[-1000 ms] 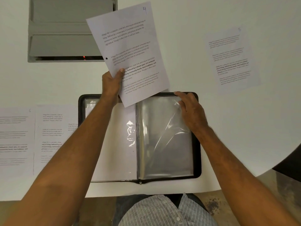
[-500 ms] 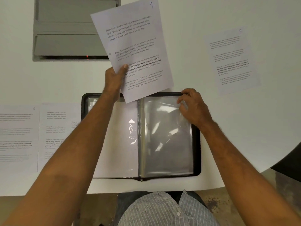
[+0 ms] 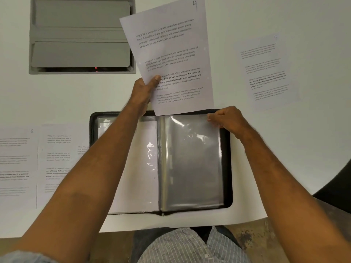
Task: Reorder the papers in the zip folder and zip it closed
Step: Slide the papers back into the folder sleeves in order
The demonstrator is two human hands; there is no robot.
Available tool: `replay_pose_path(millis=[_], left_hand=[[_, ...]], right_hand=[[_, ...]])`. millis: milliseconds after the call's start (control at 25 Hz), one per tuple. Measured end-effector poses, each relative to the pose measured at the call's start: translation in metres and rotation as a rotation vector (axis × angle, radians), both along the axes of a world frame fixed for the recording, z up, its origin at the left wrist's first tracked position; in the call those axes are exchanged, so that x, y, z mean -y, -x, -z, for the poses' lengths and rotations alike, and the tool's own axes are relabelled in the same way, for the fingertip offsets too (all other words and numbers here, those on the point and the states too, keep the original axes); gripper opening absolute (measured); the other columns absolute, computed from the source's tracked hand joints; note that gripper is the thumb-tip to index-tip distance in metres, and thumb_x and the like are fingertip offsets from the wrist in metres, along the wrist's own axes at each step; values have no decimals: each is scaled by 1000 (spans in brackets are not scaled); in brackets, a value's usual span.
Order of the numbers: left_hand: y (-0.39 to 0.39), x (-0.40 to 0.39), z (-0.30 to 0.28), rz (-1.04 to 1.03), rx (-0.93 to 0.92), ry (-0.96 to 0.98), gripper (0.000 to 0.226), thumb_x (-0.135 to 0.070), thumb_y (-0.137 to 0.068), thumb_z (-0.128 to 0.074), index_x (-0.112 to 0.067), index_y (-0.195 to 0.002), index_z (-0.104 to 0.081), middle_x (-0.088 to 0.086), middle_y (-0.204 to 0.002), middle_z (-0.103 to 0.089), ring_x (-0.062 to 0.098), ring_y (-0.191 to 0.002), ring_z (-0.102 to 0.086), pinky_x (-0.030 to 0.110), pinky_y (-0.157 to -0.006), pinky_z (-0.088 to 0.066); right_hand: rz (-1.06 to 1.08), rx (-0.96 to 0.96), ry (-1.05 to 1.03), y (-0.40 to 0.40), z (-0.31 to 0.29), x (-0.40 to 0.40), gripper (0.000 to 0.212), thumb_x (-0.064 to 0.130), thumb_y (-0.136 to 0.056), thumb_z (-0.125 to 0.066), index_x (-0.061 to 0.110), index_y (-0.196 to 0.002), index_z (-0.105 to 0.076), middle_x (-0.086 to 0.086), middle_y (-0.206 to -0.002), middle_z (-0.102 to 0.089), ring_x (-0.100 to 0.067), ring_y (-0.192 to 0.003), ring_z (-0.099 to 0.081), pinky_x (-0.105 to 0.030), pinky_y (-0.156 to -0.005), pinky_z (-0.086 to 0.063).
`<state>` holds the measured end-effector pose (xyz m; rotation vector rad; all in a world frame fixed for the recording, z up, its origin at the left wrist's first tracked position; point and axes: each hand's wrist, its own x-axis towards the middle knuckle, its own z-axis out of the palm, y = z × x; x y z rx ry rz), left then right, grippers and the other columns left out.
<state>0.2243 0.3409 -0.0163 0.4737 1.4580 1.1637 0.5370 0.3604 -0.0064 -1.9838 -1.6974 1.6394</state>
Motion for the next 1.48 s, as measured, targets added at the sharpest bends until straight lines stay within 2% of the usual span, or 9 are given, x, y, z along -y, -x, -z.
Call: replay_pose_path(millis=[240,520,680,840,1000,1080,1160,1280,1480], left_hand=[[-12,-19,7,22,126,-22,28,-23,-98,-68,-12,-124,-65,9,-120,-74,27,-110,-72,42,-90,-60],[-23,-19,19,119,153,57,29,-19,-99,-67,-8,-126,-65,10,-118,-74,26,-108,-72,37,-86,-60],[-22,-23,21,170,86,61,37,-23,-98,-69,-7,-131,-63,10,-121,-74,25,-109,-72,38,-91,-60],[-27,-24,19,230,62,71,30,-23,-97,-69,-11,-125,-66,7,-116,-76,23,-107,-73,36,-92,-59],[-33,-19,15,322,20,70,32,-26,-97,-70,-11,-124,-67,7,-115,-76,23,-105,-74,40,-94,-59],[-38,-14,15,286,-140,31,37,-35,-98,-67,-12,-126,-67,4,-116,-75,20,-104,-73,39,-96,-58],[-46,0,20,82,-523,19,39,-43,-101,-57,-16,-128,-64,-2,-118,-69,17,-106,-66,36,-97,-54],[-73,47,31,-94,-959,-33,35,-32,-101,-53,-15,-131,-59,2,-126,-59,21,-118,-51,41,-105,-41],[-125,122,70,635,-1362,31,80,-58,-98,-49,-12,-160,-26,16,-169,-12,38,-155,-13,58,-122,-17]], right_hand=[[-18,-55,95,1,0,-5,12,27,-84,-84,21,-94,-79,1,-95,-78,-19,-94,-73,-36,-89,-61],[70,-209,194,-3,-2,-5,44,18,-86,-82,24,-126,-64,3,-123,-72,-17,-106,-71,-26,-84,-61],[40,-353,328,-7,-4,-10,62,16,-88,-80,24,-144,-55,6,-133,-69,-14,-116,-69,-33,-89,-61],[194,-426,257,6,-5,-15,42,37,-95,-72,28,-135,-63,7,-127,-72,-16,-115,-70,-41,-91,-61],[352,-439,28,19,1,-24,32,23,-96,-74,19,-127,-68,6,-115,-77,-13,-105,-74,-29,-87,-60],[369,-416,-61,20,1,-30,32,16,-96,-73,14,-128,-68,7,-112,-76,-10,-101,-74,-23,-81,-59],[404,-408,-130,19,2,-36,30,14,-97,-72,16,-126,-67,7,-114,-74,-9,-102,-73,-22,-82,-58],[523,-383,-172,12,6,-37,35,14,-95,-73,15,-130,-66,3,-118,-74,-12,-105,-72,-26,-88,-59],[704,-433,-199,7,4,-26,30,10,-94,-74,23,-120,-68,5,-115,-75,-12,-105,-73,-30,-91,-59]])
